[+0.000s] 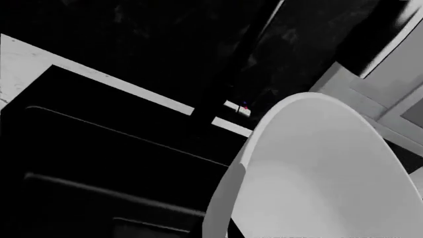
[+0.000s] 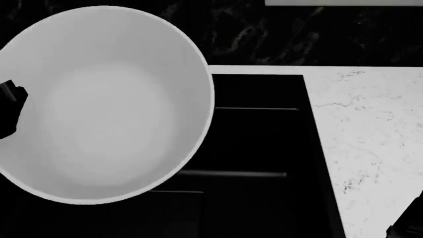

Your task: Move the fresh-baked cupcake off the tray onto the counter, and place the bowl used for mixing into the sink.

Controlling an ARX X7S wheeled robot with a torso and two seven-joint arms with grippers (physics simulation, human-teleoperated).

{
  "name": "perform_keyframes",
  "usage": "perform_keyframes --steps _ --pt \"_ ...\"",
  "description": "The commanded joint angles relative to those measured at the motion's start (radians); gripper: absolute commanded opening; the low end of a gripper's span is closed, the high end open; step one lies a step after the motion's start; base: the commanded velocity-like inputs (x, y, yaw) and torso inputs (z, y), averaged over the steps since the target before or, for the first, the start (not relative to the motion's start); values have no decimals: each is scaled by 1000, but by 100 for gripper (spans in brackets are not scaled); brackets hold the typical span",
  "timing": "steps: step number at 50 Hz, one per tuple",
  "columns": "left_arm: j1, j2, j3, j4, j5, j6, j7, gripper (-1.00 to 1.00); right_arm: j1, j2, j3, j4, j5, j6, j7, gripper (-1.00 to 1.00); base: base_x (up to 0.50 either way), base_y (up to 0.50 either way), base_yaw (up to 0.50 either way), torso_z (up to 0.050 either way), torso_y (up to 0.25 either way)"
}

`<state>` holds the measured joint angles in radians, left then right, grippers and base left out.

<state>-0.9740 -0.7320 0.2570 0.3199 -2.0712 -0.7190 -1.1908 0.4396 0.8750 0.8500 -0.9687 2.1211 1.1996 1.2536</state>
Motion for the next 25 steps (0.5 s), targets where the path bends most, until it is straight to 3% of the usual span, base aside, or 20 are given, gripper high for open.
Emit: perform_keyframes --steps 1,25 --pt "66 10 23 -19 4 8 -9 -100 1 0 1 0 -4 0 -2 100 0 0 0 0 0" --pt "182 -17 -6 63 -12 45 -9 -100 -1 -5 -5 1 -13 -3 -4 100 0 0 0 0 0"
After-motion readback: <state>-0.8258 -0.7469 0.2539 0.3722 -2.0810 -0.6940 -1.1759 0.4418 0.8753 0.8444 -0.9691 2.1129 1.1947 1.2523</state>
